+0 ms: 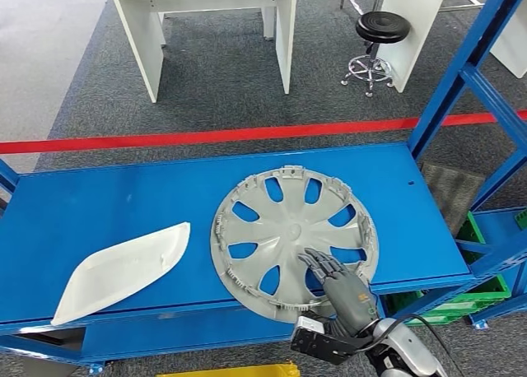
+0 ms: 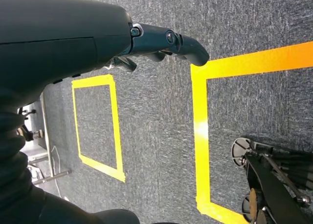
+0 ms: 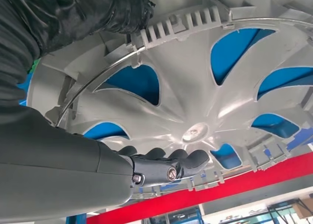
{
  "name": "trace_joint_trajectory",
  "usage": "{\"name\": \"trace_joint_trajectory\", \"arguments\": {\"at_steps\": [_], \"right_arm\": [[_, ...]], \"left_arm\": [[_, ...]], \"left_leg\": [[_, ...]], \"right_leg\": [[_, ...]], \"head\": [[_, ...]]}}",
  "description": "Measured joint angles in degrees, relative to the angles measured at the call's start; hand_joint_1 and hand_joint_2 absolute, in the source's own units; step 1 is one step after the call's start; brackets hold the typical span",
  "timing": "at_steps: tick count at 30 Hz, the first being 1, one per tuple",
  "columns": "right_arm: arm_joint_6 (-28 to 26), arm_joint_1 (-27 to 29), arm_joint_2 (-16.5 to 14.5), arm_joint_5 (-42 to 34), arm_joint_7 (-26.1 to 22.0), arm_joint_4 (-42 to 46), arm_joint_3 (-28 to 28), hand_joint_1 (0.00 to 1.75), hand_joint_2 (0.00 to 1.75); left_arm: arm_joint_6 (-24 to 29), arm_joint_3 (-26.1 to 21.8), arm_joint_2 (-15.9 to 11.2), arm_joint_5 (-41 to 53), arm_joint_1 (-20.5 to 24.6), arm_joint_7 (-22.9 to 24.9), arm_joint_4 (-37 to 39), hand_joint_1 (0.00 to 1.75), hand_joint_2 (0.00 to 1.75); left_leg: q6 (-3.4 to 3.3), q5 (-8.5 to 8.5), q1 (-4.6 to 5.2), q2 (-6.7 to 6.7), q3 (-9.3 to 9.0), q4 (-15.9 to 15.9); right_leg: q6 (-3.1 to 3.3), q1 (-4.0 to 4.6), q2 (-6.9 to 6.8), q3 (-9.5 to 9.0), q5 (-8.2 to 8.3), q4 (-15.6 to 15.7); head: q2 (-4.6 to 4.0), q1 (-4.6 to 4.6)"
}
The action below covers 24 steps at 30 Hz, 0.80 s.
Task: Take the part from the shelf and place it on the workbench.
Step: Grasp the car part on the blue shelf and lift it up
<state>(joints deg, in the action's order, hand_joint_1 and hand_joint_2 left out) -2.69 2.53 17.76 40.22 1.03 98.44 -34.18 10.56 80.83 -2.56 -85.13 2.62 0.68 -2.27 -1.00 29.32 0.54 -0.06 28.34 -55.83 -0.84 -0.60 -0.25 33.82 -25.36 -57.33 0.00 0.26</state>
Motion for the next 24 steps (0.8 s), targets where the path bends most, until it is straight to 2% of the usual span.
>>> {"name": "trace_joint_trajectory", "arguments": {"at_steps": [24], "right_arm": [[-0.01, -0.73, -1.04, -2.69, -3.64, -0.48, -0.56, 0.0, 1.75]], "left_arm": [[-0.2, 1.01, -0.24, 0.0, 0.08, 0.43, 0.0, 0.0, 1.75]], "left_leg": [[0.0, 0.0, 0.0, 0.0, 0.0, 0.0]], "right_leg": [[0.0, 0.0, 0.0, 0.0, 0.0, 0.0]], "head": [[0.0, 0.01]]}}
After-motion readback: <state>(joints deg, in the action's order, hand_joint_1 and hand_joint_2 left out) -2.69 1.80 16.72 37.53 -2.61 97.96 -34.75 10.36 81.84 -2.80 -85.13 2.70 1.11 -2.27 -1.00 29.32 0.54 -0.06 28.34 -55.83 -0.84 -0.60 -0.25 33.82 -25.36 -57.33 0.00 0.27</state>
